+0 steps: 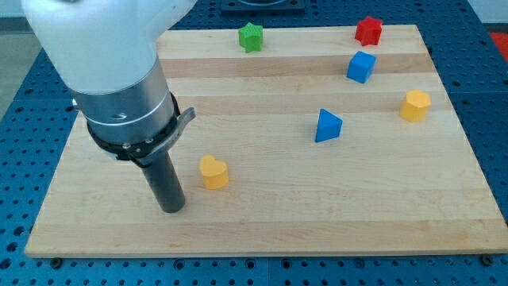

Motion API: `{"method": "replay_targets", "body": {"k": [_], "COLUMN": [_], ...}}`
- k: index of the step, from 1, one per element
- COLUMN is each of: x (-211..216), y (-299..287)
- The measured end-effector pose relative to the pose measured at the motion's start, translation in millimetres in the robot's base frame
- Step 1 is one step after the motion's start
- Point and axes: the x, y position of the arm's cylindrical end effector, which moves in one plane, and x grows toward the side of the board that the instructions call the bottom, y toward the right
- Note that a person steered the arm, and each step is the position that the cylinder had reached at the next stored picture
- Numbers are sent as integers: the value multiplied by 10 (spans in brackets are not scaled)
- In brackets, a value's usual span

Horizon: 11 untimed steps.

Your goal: Push yellow heart towards bottom left of the board

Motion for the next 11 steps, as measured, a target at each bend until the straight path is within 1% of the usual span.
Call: {"method": "replay_targets", "body": {"k": [1,2,3,4,5,6,7,8,9,10,11], "x": [-23,-273,-554,-507,-178,-40,-48,-271,-572,-531,-295], "y": [715,1352,1322,811,123,-543,-446,-1,118,-371,-673]}}
